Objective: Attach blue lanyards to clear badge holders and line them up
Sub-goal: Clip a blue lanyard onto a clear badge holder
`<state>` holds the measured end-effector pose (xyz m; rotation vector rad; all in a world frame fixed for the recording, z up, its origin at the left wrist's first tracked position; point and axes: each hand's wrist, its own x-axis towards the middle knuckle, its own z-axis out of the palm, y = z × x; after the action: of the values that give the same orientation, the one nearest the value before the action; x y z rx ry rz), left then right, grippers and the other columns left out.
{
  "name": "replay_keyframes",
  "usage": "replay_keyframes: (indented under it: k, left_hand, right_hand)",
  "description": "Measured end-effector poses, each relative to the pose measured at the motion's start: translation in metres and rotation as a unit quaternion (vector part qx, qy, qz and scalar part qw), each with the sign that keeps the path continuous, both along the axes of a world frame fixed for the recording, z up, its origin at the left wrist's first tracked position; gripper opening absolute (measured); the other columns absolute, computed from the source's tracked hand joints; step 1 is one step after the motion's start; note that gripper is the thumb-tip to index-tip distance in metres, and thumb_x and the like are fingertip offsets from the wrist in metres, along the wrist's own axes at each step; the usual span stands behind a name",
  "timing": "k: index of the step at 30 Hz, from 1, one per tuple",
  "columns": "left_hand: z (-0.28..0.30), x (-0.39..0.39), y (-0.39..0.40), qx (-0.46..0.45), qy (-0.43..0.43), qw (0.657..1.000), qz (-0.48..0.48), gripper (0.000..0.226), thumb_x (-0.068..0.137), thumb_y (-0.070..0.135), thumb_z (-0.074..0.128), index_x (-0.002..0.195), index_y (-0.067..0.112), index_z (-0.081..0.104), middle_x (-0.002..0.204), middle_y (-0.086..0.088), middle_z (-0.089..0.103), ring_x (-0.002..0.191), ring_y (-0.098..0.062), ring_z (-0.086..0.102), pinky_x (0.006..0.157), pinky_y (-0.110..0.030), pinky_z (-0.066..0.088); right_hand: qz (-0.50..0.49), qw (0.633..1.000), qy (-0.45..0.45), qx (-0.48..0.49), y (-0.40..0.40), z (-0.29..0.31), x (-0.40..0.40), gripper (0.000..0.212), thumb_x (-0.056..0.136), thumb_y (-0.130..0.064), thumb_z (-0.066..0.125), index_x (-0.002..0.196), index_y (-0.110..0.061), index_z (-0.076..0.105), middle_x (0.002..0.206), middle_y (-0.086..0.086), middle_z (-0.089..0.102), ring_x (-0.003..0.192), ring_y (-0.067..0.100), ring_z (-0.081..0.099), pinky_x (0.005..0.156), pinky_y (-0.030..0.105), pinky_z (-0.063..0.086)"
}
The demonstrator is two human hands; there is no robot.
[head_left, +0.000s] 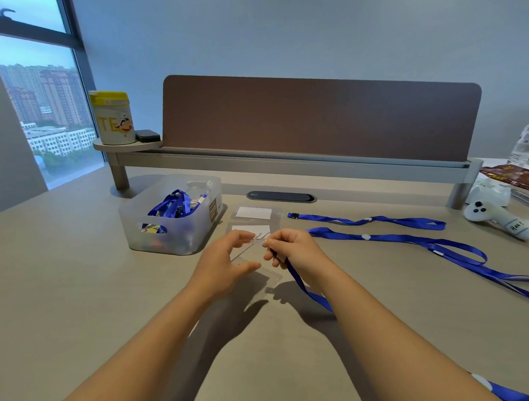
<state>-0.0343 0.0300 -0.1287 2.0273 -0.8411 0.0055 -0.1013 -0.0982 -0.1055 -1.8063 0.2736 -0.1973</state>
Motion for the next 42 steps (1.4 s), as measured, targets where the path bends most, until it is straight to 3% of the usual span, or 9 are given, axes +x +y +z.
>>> replay_keyframes:
  k: [8,14,19,23,27,32,35,39,42]
  left_hand:
    - [-0.007,0.006,-0.002,-0.032,-0.159,0.985,0.063,0.013,0.077,0.008,0.064,0.089,0.002,0.065,0.090,-0.019,0.071,0.079,-0.027,0.061,0.073,-0.031,0.048]
    - [-0.011,0.011,-0.007,0.044,-0.277,0.955,0.094,0.012,0.066,0.006,0.074,0.076,0.004,0.069,0.069,-0.017,0.073,0.058,-0.032,0.065,0.053,-0.025,0.043]
    - [-0.005,0.011,-0.008,0.003,-0.234,0.964,0.123,0.011,0.074,0.007,0.067,0.084,0.003,0.067,0.079,-0.019,0.073,0.069,-0.033,0.065,0.062,-0.030,0.048]
    - [-0.003,0.013,-0.008,0.010,-0.199,0.971,0.135,0.015,0.082,0.012,0.058,0.093,0.004,0.065,0.094,-0.018,0.071,0.084,-0.031,0.062,0.071,-0.036,0.051]
    - [-0.015,0.008,-0.005,0.031,-0.165,0.977,0.134,0.022,0.086,0.011,0.051,0.106,0.007,0.060,0.110,-0.015,0.066,0.098,-0.028,0.059,0.081,-0.032,0.047]
    - [-0.013,0.009,-0.004,0.042,-0.142,0.980,0.132,0.026,0.087,0.010,0.048,0.111,0.009,0.057,0.115,-0.014,0.063,0.102,-0.026,0.057,0.088,-0.033,0.048]
    - [-0.007,0.011,-0.003,0.038,-0.129,0.981,0.139,0.025,0.087,0.012,0.048,0.111,0.007,0.056,0.112,-0.015,0.064,0.100,-0.027,0.057,0.084,-0.033,0.049]
    - [-0.003,0.012,0.000,0.041,-0.118,0.981,0.147,0.024,0.088,0.011,0.047,0.109,0.005,0.056,0.110,-0.017,0.064,0.097,-0.028,0.057,0.080,-0.030,0.047]
    - [-0.005,0.009,0.000,0.054,-0.124,0.982,0.132,0.023,0.088,0.009,0.046,0.109,0.006,0.056,0.107,-0.017,0.064,0.095,-0.026,0.056,0.077,-0.028,0.044]
  right_hand:
    - [-0.023,0.998,0.040,-0.036,-0.005,0.000,0.004,0.019,0.090,-0.013,0.053,0.071,-0.013,0.058,0.065,0.000,0.051,0.058,0.008,0.043,0.055,0.017,0.037]
    - [-0.046,0.975,0.023,-0.218,-0.001,-0.004,0.016,0.005,0.088,-0.011,0.055,0.083,-0.011,0.055,0.068,-0.006,0.046,0.066,0.007,0.045,0.062,0.019,0.039]
    - [-0.011,0.969,0.065,-0.236,-0.004,-0.010,0.018,0.015,0.087,-0.008,0.055,0.073,-0.014,0.054,0.081,0.002,0.052,0.070,0.009,0.048,0.060,0.016,0.040]
    - [-0.068,0.969,0.013,-0.237,-0.009,-0.015,0.020,0.020,0.092,-0.014,0.048,0.104,-0.002,0.058,0.088,0.001,0.050,0.074,0.009,0.046,0.060,0.014,0.037]
    - [-0.148,0.986,-0.028,-0.075,-0.012,-0.006,0.024,0.025,0.096,-0.014,0.038,0.117,-0.005,0.049,0.094,0.004,0.048,0.068,0.006,0.042,0.055,0.014,0.038]
    - [-0.180,0.973,-0.108,0.094,-0.007,0.014,0.033,0.008,0.096,-0.009,0.038,0.101,-0.011,0.044,0.088,0.003,0.059,0.081,0.012,0.057,0.086,0.028,0.049]
    - [-0.189,0.970,-0.130,0.079,-0.007,0.027,0.041,0.005,0.097,-0.012,0.037,0.100,-0.015,0.040,0.102,0.003,0.063,0.093,0.014,0.055,0.071,0.021,0.049]
    - [-0.193,0.974,-0.116,0.009,-0.017,0.018,0.033,0.009,0.096,-0.013,0.039,0.088,-0.017,0.042,0.114,0.006,0.065,0.068,0.007,0.050,0.053,0.012,0.042]
    - [-0.166,0.979,-0.076,-0.089,-0.024,0.001,0.017,0.021,0.093,-0.011,0.045,0.075,-0.022,0.044,0.110,0.012,0.064,0.078,0.016,0.057,0.059,0.016,0.044]
